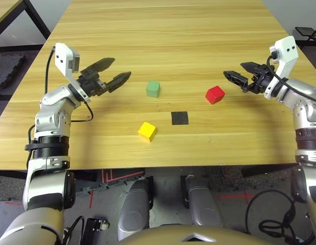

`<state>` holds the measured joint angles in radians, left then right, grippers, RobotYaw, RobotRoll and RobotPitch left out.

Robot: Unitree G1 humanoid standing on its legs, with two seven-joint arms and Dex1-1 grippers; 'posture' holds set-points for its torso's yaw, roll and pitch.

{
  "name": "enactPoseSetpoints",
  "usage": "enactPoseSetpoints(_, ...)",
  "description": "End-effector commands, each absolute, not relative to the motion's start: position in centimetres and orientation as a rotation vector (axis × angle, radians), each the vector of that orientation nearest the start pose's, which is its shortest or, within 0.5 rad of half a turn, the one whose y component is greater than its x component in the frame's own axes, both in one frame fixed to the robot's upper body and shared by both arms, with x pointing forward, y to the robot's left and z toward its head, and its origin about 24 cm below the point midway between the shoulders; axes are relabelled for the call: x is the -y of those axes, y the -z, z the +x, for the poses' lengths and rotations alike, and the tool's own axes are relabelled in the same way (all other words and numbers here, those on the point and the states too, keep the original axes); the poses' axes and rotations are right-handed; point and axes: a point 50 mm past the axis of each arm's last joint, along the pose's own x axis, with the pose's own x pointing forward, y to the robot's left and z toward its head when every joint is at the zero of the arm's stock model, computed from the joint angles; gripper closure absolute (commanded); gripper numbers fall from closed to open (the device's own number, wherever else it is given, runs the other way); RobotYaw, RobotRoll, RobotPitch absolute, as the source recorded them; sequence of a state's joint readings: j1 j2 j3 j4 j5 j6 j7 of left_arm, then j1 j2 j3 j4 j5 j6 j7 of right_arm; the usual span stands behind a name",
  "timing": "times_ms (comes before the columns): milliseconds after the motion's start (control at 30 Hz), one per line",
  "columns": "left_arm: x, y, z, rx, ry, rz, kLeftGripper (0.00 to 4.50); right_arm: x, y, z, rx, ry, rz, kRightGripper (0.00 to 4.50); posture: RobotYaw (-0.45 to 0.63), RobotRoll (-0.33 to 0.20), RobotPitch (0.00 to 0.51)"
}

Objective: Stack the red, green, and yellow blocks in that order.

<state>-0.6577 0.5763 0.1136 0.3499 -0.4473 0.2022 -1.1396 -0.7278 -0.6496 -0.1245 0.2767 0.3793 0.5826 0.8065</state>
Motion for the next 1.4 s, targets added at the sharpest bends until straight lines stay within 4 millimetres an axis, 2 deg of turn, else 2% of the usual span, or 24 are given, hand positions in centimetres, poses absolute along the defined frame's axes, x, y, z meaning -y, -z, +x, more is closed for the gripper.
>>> enactPoseSetpoints(33, -21.4, -18.3, 32.9, 0.071, 1.110, 0.157, 0.02, 23.0, -20.7, 34.2, -0.133, -0.681, -0.119, 0.00, 0.28, -0.058, 0.170)
enactPoseSetpoints(233, -21.4, -18.1, 33.2, 0.031, 1.177, 0.208, 0.02, 22.0, -20.4, 33.8, -0.201, -0.675, -0.168, 0.00, 0.27, -0.059, 0.176)
enactPoseSetpoints(500, -20.3, -18.3, 33.6, 0.051, 1.224, 0.214, 0.02, 22.1, -18.2, 33.7, -0.354, -0.553, -0.233, 0.00, 0.25, -0.064, 0.177)
enactPoseSetpoints(833, -19.3, -17.9, 33.2, 0.034, 1.312, 0.242, 0.02, 21.0, -16.1, 34.2, -0.395, -0.521, -0.162, 0.00, 0.27, -0.059, 0.181)
enactPoseSetpoints(1000, -18.9, -17.2, 33.3, 0.024, 1.324, 0.245, 0.02, 19.7, -14.7, 33.2, -0.444, -0.581, -0.160, 0.00, 0.27, -0.058, 0.182)
enactPoseSetpoints(1400, -18.2, -17.6, 33.5, 0.058, 1.318, 0.225, 0.02, 20.6, -14.4, 33.1, -0.446, -0.565, -0.219, 0.00, 0.27, -0.063, 0.186)
